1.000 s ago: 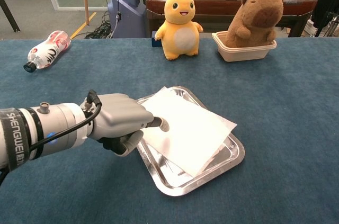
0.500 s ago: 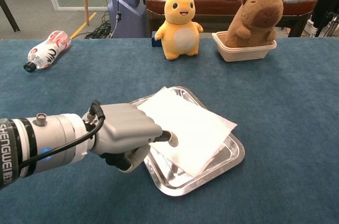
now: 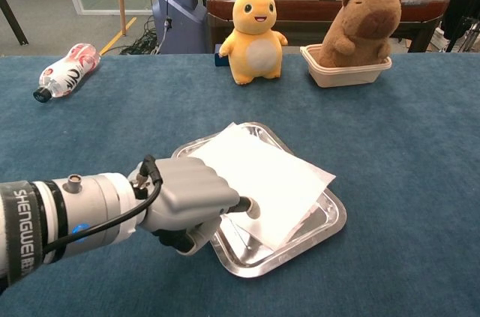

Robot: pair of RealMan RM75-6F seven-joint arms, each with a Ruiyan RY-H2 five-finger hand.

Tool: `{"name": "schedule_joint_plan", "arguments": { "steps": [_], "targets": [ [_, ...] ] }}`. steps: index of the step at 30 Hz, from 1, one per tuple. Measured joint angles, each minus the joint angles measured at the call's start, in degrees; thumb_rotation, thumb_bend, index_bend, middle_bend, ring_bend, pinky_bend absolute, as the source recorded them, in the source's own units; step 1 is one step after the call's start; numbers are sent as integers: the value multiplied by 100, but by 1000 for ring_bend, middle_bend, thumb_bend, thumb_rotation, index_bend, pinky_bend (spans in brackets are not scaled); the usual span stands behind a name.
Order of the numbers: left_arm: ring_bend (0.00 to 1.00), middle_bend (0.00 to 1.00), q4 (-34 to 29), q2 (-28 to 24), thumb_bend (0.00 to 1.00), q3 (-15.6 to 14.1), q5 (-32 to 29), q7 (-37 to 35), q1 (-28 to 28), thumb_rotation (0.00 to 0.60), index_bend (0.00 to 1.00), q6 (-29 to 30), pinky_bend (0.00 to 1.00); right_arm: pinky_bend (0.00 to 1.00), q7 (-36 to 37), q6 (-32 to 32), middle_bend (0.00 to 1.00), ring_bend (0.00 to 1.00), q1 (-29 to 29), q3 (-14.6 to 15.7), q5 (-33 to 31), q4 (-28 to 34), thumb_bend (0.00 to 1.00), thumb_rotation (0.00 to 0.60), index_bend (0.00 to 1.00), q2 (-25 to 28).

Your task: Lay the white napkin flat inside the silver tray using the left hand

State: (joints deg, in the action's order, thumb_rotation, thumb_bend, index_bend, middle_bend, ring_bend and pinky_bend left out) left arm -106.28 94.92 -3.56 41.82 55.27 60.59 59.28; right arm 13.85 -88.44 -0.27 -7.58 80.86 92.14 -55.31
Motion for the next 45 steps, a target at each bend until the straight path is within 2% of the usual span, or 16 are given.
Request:
{"name": "schedule_joint_plan", "arguments": {
  "steps": [23, 45],
  "targets": [
    [877, 1000, 237, 231, 1000, -118, -34, 239, 94, 600, 163, -8, 923, 698, 94, 31, 580, 499, -7, -21, -21, -49, 12, 600, 474, 0],
    [877, 1000, -107, -86, 1000, -365, 121, 315, -30, 600, 171, 189, 923, 698, 65, 69, 580, 499, 6, -15, -12, -67, 12, 600, 474, -27]
  ]
}}
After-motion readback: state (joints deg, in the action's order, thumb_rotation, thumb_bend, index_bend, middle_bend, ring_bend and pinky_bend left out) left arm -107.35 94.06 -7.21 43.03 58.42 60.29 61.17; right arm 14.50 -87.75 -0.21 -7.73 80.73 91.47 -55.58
